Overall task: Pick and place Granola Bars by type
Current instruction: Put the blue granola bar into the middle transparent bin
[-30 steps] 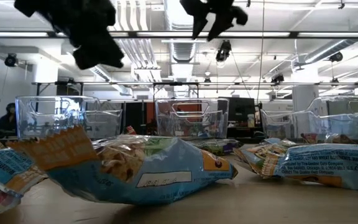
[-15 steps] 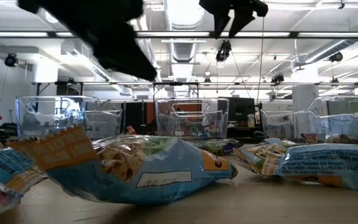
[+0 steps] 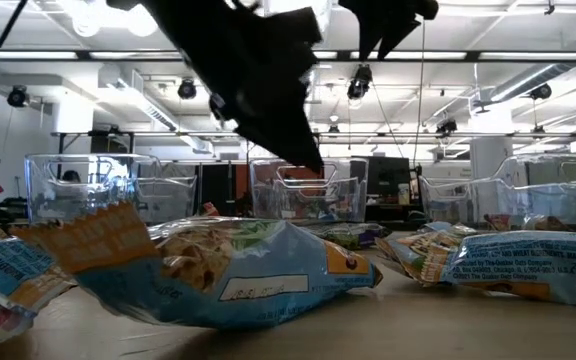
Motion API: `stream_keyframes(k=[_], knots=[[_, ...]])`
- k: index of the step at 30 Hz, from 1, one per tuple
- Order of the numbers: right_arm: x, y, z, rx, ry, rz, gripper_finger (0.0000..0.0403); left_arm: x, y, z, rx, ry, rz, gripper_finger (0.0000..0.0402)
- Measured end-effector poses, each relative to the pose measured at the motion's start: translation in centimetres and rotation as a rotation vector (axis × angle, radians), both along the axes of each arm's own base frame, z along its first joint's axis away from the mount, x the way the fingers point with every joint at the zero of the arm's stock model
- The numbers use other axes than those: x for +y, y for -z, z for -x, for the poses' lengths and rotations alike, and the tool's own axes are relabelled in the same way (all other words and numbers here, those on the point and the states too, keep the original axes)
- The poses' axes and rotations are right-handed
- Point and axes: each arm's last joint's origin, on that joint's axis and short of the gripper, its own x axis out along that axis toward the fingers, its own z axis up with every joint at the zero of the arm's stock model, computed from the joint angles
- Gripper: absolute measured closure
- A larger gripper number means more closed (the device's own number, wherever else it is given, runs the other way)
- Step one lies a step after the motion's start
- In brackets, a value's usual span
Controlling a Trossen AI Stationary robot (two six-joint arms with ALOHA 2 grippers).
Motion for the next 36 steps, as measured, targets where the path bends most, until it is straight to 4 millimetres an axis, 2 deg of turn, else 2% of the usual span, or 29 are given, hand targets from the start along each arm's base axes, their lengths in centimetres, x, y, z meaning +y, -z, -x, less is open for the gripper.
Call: stream_keyframes(k=[7, 12, 17, 20, 24, 29, 33, 36], knots=[[0.0, -0.4, 0.4, 0.011, -0.022, 0.005, 0.0172, 0.4, 2.2, -2.9, 0.072, 0.012, 0.064, 0.0174], [0.0, -0.1, 0.4, 0.026, -0.026, 0.002, 0.0172, 1.7, 3.3, -3.3, 0.106, -0.044, 0.075, 0.0174], [0.1, 0.9, 0.3, 0.057, -0.032, -0.016, 0.0172, 2.8, 4.3, -3.5, 0.168, 0.010, 0.208, 0.0174], [0.1, 1.7, 0.3, 0.082, -0.034, -0.025, 0.0172, 2.9, 4.7, -3.6, 0.184, 0.023, 0.226, 0.0179], [0.1, 2.1, 0.3, 0.094, -0.033, -0.028, 0.0172, 2.8, 5.1, -3.7, 0.190, 0.032, 0.226, 0.0210], [0.1, 2.3, 0.3, 0.099, -0.032, -0.028, 0.0172, 2.8, 5.2, -3.7, 0.194, 0.038, 0.231, 0.0274], [0.0, 2.2, 0.3, 0.098, -0.029, -0.020, 0.0172, 3.0, 4.6, -3.5, 0.195, 0.033, 0.219, 0.0329], [0.0, 1.8, 0.6, 0.076, -0.014, 0.004, 0.0172, 3.3, 3.4, -2.9, 0.198, 0.012, 0.172, 0.0351]])
